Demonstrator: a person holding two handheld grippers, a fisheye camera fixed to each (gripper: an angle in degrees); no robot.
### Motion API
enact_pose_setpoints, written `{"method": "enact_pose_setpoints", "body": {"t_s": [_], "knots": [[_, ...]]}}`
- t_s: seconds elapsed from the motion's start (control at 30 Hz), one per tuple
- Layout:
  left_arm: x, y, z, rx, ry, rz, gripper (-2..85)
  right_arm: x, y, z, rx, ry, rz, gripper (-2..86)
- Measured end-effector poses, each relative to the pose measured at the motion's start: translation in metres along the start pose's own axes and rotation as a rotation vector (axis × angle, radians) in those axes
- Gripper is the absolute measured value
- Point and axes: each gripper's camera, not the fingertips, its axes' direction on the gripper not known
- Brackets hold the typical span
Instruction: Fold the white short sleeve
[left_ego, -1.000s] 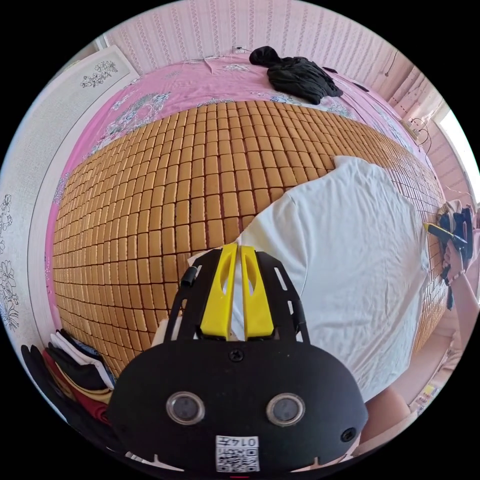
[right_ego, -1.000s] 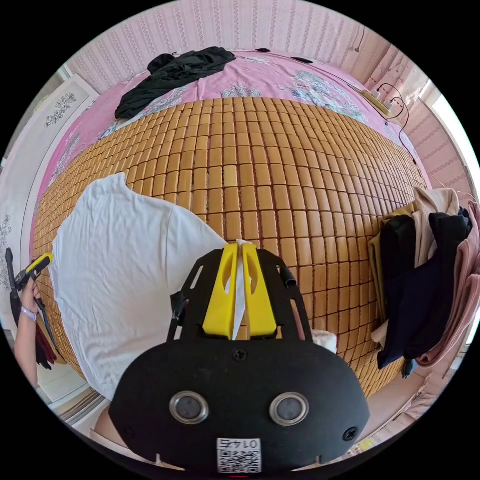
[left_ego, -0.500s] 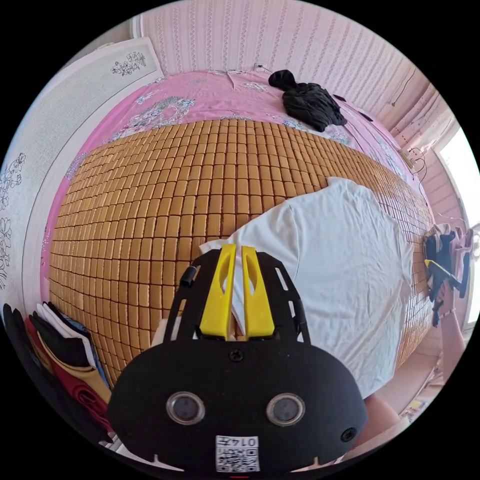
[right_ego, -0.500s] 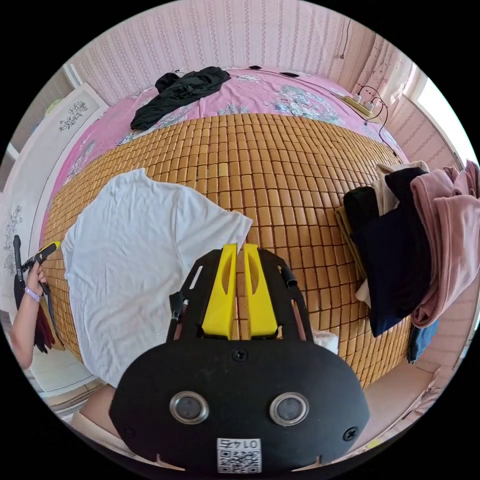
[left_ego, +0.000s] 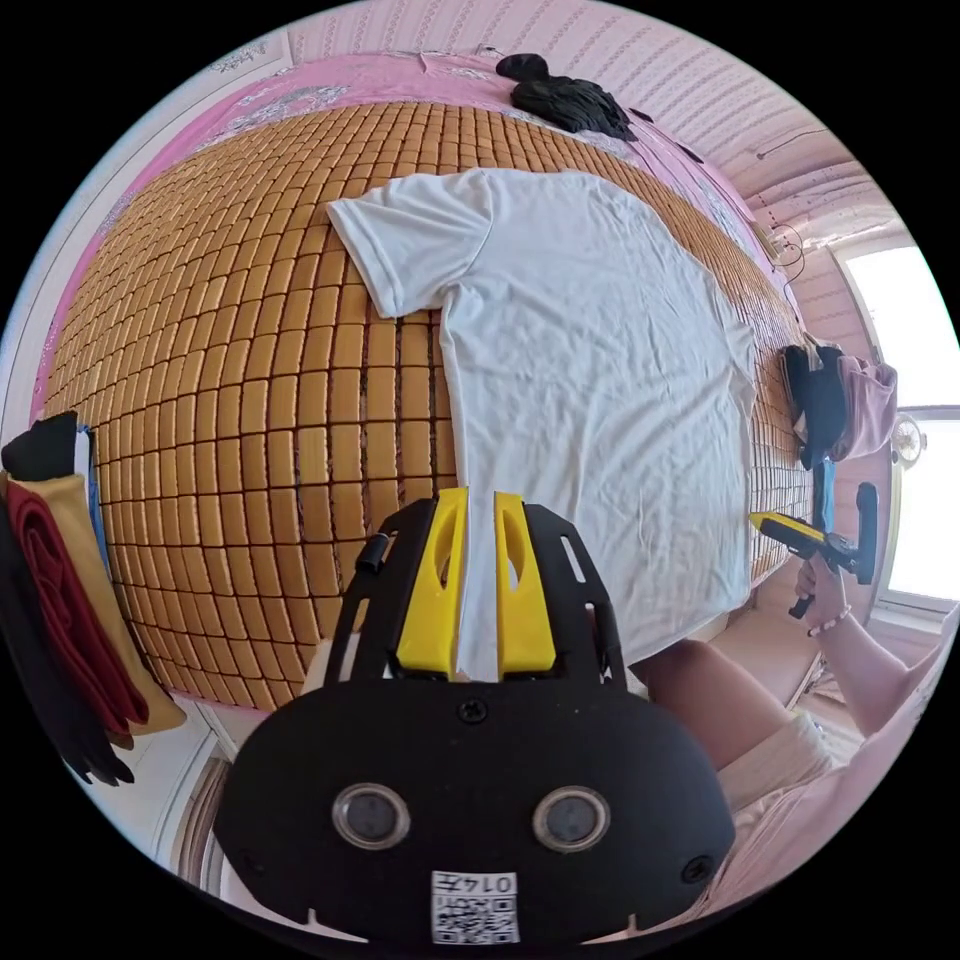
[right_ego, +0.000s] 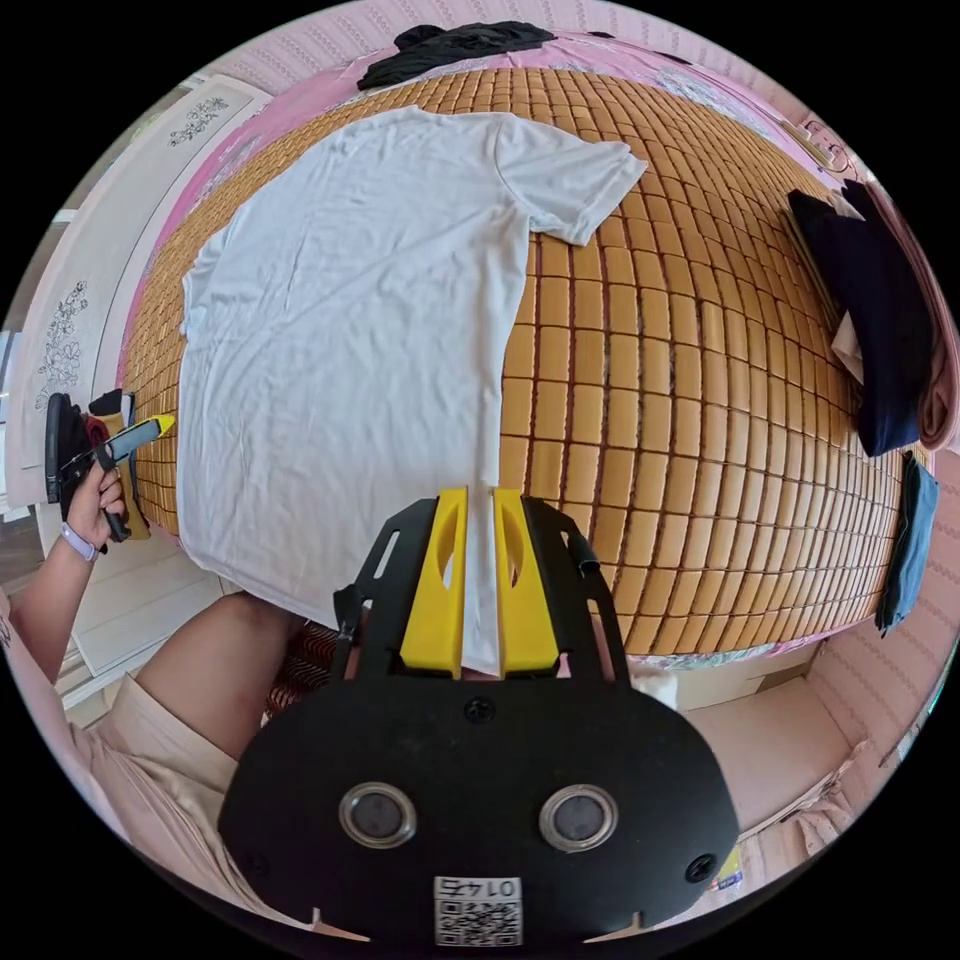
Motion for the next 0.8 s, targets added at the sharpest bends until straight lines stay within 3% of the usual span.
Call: {"method": "enact_pose_setpoints", "body": {"t_s": [0.53,0.8], "knots": [[-0.009,0.013,0.023,-0.050,-0.037,0.031,4.4,-0.003,0.032,0.009,0.044,0.015,0.020,-0.4],[-0.025,0.027,0.028,0.012,0.053,-0.065,4.7,-0.074,-0.020,-0.003,0.170,-0.139,-0.264,0.2]]}}
